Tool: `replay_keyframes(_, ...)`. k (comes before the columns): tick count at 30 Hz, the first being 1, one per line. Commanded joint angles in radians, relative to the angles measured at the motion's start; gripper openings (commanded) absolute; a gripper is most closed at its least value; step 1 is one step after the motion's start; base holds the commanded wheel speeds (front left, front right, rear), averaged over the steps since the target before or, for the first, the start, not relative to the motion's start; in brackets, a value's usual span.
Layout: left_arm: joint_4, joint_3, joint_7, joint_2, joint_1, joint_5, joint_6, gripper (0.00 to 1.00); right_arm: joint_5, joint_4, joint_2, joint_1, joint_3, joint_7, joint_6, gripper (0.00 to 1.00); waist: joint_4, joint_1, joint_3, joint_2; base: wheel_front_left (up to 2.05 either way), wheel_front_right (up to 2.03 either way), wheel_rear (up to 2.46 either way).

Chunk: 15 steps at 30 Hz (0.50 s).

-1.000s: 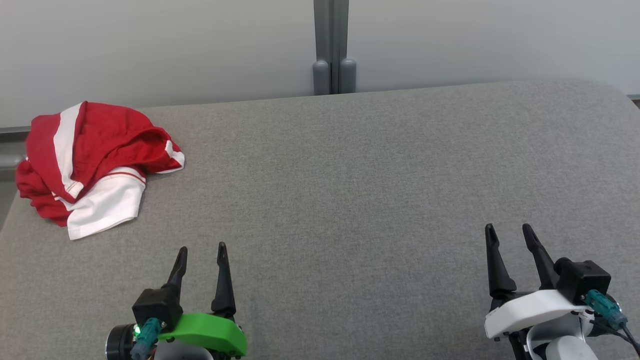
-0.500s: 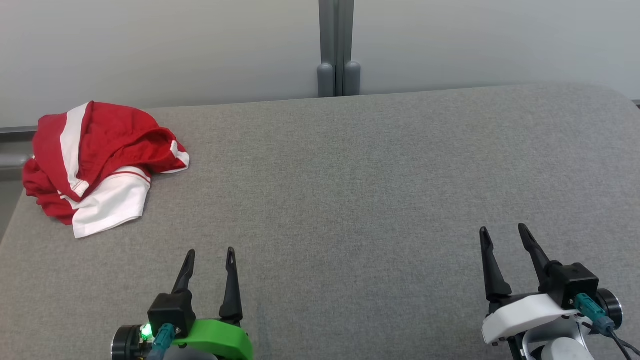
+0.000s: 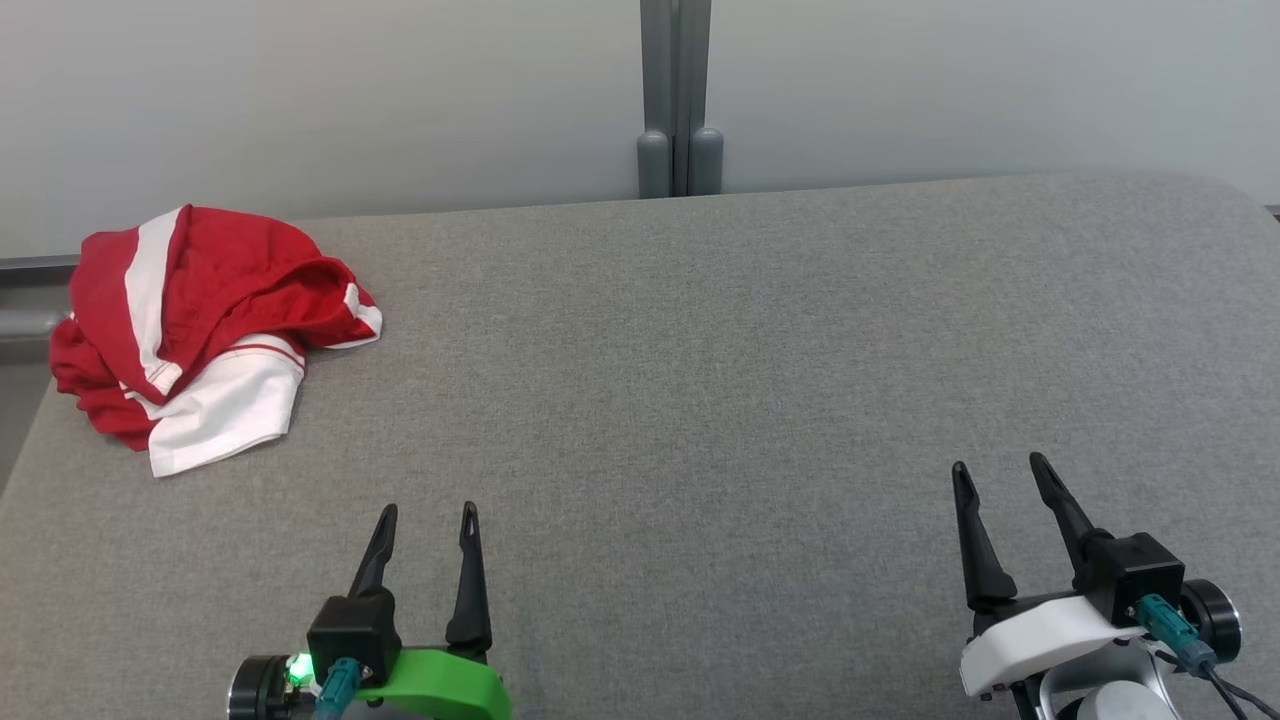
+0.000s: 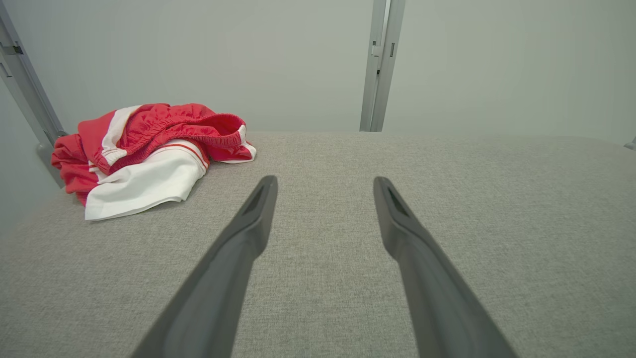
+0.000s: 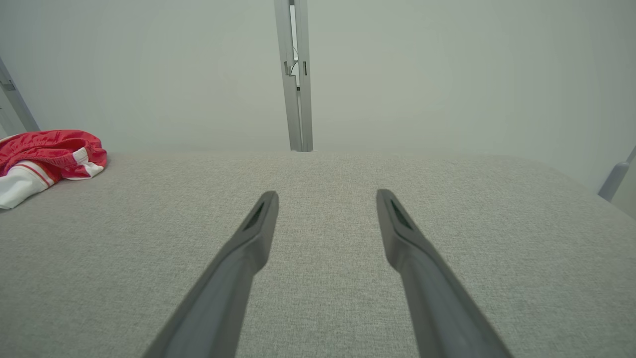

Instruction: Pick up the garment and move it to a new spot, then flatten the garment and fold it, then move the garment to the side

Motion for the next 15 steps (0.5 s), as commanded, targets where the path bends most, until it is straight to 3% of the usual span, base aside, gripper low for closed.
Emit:
replay_keyframes(1, -0.001, 0.003, -0.004, 0.006, 0.013, -0.009, 0.001, 1.0, 0.001, 0.003, -0.004, 0.012, -0.001, -0.003, 0.0, 1.0, 0.0, 0.0, 0.0, -0.0001, 0.0, 0.0, 0.0)
replay_keyframes(15, 0.002, -0.004, -0.004, 0.006, -0.001, -0.008, -0.004, 1.0, -0.004, -0.006, -0.004, 0.017, -0.014, -0.003, 0.0, 1.0, 0.035, 0.0, 0.005, -0.0001, 0.0, 0.0, 0.0)
